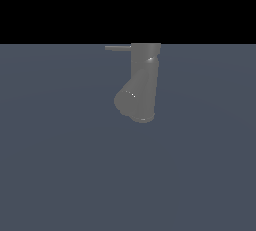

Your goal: Turn on the faucet by rotating a designated handle.

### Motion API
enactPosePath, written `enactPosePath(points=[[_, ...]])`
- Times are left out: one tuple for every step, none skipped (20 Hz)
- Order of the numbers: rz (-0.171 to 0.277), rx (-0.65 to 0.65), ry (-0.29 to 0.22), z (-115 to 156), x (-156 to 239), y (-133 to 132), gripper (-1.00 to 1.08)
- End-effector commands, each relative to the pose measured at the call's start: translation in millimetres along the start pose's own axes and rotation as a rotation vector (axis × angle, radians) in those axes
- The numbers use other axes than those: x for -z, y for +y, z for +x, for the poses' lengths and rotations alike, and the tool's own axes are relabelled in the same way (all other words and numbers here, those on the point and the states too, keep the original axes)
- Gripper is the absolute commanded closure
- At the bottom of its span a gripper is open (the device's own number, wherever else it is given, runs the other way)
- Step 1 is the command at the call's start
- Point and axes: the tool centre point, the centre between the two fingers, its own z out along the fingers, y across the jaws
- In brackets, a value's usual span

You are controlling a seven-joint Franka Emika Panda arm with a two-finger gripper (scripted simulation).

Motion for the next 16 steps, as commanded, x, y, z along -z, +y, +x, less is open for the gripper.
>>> enactPosePath(points=[[0.006, -0.062, -0.003, 13.8, -1.8, -4.3, 1.08], [0.008, -0.087, -0.005, 19.4, -2.8, -6.0, 1.08], [0.01, -0.112, -0.006, 25.1, -3.8, -7.8, 1.08], [0.011, -0.138, -0.007, 30.8, -4.9, -9.6, 1.08], [0.013, -0.163, -0.008, 36.4, -6.1, -11.3, 1.08], [0.014, -0.189, -0.01, 42.1, -7.5, -13.1, 1.08], [0.016, -0.215, -0.011, 47.8, -8.9, -14.9, 1.08], [0.017, -0.24, -0.012, 53.5, -10.4, -16.7, 1.08], [0.018, -0.266, -0.013, 59.2, -12.1, -18.5, 1.08], [0.018, -0.292, -0.015, 64.9, -13.8, -20.3, 1.08], [0.019, -0.317, -0.016, 70.6, -15.7, -22.1, 1.08], [0.019, -0.343, -0.017, 76.3, -17.7, -23.9, 1.08], [0.02, -0.369, -0.018, 82.0, -19.7, -25.7, 1.08], [0.02, -0.395, -0.019, 87.6, -21.9, -27.6, 1.08], [0.02, -0.421, -0.02, 93.3, -24.2, -29.4, 1.08], [0.02, -0.447, -0.021, 98.9, -26.5, -31.2, 1.08]])
